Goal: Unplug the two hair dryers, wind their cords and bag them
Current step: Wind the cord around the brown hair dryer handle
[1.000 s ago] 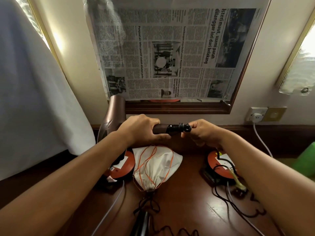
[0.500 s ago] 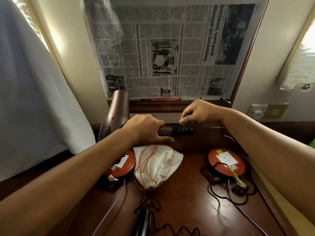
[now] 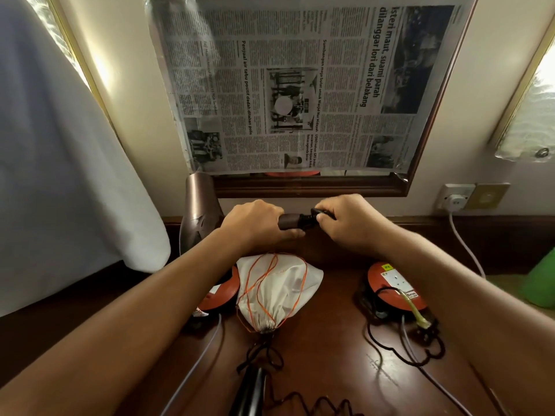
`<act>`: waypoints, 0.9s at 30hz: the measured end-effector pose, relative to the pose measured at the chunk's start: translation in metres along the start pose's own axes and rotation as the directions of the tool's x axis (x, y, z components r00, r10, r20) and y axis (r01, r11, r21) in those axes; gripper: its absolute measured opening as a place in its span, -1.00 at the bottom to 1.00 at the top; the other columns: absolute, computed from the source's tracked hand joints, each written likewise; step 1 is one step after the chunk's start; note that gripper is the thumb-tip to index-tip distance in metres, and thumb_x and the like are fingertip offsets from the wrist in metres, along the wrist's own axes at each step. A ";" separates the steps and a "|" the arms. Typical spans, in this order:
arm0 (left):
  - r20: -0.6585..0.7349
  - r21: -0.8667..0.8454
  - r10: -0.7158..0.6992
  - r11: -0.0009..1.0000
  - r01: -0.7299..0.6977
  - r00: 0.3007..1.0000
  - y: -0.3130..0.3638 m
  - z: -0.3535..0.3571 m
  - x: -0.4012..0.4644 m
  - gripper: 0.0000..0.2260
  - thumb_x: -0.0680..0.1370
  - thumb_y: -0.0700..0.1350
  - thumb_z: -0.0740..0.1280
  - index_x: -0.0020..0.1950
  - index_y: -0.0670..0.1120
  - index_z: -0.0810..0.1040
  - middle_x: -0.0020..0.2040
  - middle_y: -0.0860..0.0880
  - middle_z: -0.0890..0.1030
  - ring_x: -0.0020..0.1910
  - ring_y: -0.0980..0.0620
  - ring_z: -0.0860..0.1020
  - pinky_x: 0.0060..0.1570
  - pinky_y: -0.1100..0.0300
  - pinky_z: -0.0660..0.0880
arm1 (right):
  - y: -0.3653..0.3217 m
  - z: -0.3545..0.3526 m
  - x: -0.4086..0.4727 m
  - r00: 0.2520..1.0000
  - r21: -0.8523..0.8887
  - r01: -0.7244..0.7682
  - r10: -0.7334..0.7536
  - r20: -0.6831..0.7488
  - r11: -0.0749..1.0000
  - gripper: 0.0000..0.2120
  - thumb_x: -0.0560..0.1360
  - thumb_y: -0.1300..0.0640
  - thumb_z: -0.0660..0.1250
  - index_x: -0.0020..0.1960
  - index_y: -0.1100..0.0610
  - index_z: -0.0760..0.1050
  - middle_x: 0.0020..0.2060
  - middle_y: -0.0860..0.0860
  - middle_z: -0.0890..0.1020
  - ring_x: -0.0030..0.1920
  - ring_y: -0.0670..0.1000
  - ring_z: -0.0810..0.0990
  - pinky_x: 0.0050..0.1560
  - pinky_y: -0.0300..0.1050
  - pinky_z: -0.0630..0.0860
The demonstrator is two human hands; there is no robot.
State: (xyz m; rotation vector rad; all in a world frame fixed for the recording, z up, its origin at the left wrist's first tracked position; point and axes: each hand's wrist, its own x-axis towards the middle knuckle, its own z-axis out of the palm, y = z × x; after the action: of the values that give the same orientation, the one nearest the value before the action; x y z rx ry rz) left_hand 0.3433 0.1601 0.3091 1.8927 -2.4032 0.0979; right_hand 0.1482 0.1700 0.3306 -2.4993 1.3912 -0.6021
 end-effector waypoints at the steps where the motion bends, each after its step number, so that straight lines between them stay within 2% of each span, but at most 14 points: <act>1: -0.005 -0.009 -0.011 1.000 0.010 1.000 -0.001 0.001 0.001 -0.48 0.43 0.46 0.16 -0.06 0.01 0.48 -0.16 0.07 0.47 -0.18 0.02 0.46 -0.22 0.11 0.38 | -0.002 0.004 -0.005 1.000 0.048 -0.024 0.025 -0.018 0.999 -0.84 0.55 0.17 0.20 -0.06 0.17 0.55 -0.25 0.01 0.58 -0.21 0.05 0.53 -0.31 -0.17 0.37; 3: -0.025 -0.017 -0.016 1.000 0.016 1.000 -0.003 0.004 0.003 -0.46 0.42 0.48 0.13 -0.09 0.01 0.47 -0.16 0.05 0.50 -0.15 0.00 0.51 -0.22 0.09 0.39 | -0.007 0.012 -0.017 0.995 0.149 -0.063 0.073 -0.065 0.987 -0.87 0.55 0.21 0.18 -0.02 0.16 0.51 -0.21 0.04 0.60 -0.20 0.03 0.55 -0.29 -0.16 0.43; 5: -0.044 -0.023 -0.012 1.000 0.011 0.999 -0.004 0.006 0.004 -0.44 0.41 0.49 0.12 -0.07 0.00 0.49 -0.15 0.04 0.53 -0.14 -0.02 0.54 -0.21 0.09 0.42 | -0.008 0.022 -0.026 0.986 0.276 -0.112 0.142 -0.092 0.955 -0.87 0.57 0.23 0.18 0.04 0.09 0.48 -0.20 0.01 0.60 -0.26 -0.07 0.53 -0.32 -0.25 0.40; 8: -0.062 -0.019 -0.015 1.000 0.014 0.998 -0.003 0.008 0.004 -0.42 0.41 0.49 0.10 -0.04 0.00 0.51 -0.16 0.04 0.51 -0.12 -0.03 0.55 -0.18 0.07 0.47 | -0.007 0.039 -0.034 0.955 0.546 -0.201 0.288 -0.076 0.813 -0.86 0.58 0.25 0.20 -0.01 0.04 0.47 -0.26 -0.01 0.62 -0.38 -0.13 0.49 -0.38 -0.28 0.39; 10: -0.088 -0.034 -0.007 0.999 0.004 0.996 -0.003 0.008 0.004 -0.43 0.40 0.49 0.09 -0.09 0.02 0.49 -0.19 0.04 0.51 -0.14 -0.03 0.55 -0.18 0.07 0.47 | -0.005 0.047 -0.039 0.935 0.735 -0.233 0.354 -0.011 0.637 -0.89 0.60 0.25 0.20 -0.02 0.11 0.48 -0.32 0.03 0.59 -0.48 -0.10 0.44 -0.51 -0.24 0.35; 13: -0.132 -0.101 -0.014 0.995 0.000 0.991 -0.004 0.007 0.003 -0.49 0.41 0.49 0.10 -0.16 0.05 0.44 -0.21 0.05 0.54 -0.19 0.01 0.53 -0.24 0.10 0.43 | -0.007 0.059 -0.050 0.917 0.923 -0.285 0.354 0.184 0.259 -0.79 0.64 0.11 0.13 -0.02 0.23 0.45 -0.44 0.03 0.44 -0.57 -0.08 0.25 -0.62 -0.27 0.16; 15: -0.146 -0.093 0.006 0.995 -0.019 0.989 -0.005 0.007 0.003 -0.48 0.38 0.51 0.07 -0.17 0.07 0.43 -0.21 0.06 0.55 -0.19 0.01 0.54 -0.23 0.09 0.46 | -0.004 0.069 -0.056 0.910 0.942 -0.303 0.337 0.243 0.140 -0.74 0.63 0.05 0.12 -0.04 0.22 0.46 -0.47 0.02 0.34 -0.56 -0.07 0.18 -0.61 -0.27 0.09; 18: -0.144 -0.078 0.037 0.996 -0.049 0.989 -0.005 0.009 0.002 -0.47 0.37 0.53 0.04 -0.19 0.08 0.42 -0.23 0.06 0.54 -0.19 0.01 0.55 -0.22 0.08 0.47 | 0.006 0.083 -0.059 0.912 0.947 -0.309 0.309 0.268 0.090 -0.69 0.58 -0.04 0.17 -0.10 0.19 0.48 -0.50 0.03 0.27 -0.55 -0.04 0.15 -0.59 -0.25 0.08; 20: -0.137 -0.091 0.040 0.994 -0.053 0.990 -0.004 0.009 0.000 -0.48 0.37 0.52 0.07 -0.20 0.07 0.42 -0.24 0.07 0.53 -0.20 0.02 0.53 -0.23 0.09 0.44 | 0.014 0.086 -0.059 0.915 0.946 -0.321 0.275 0.295 0.052 -0.68 0.54 -0.07 0.19 -0.15 0.18 0.48 -0.52 0.03 0.24 -0.55 -0.05 0.16 -0.57 -0.24 0.16; 25: -0.149 -0.148 0.066 0.985 -0.088 0.987 -0.007 0.003 -0.005 -0.49 0.34 0.53 0.06 -0.28 0.09 0.38 -0.29 0.08 0.52 -0.25 0.04 0.52 -0.26 0.11 0.44 | 0.030 0.084 -0.053 0.942 0.948 -0.314 0.111 0.318 -0.049 -0.78 0.53 0.12 0.18 -0.09 0.27 0.48 -0.47 0.03 0.28 -0.46 -0.04 0.29 -0.32 -0.14 0.45; 27: -0.149 -0.148 0.091 0.983 -0.113 0.985 -0.008 0.000 -0.006 -0.51 0.36 0.51 0.10 -0.29 0.09 0.36 -0.28 0.07 0.54 -0.24 0.04 0.53 -0.25 0.10 0.45 | 0.037 0.084 -0.047 0.938 0.941 -0.337 0.081 0.336 0.006 -0.77 0.54 0.14 0.17 -0.10 0.28 0.49 -0.45 0.04 0.30 -0.44 -0.03 0.31 -0.33 -0.16 0.44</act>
State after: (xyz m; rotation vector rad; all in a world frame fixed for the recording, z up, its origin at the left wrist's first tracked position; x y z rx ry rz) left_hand 0.3527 0.1642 0.3084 1.6387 -2.3388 0.0474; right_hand 0.1356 0.1901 0.2303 -1.0347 0.6761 -0.8230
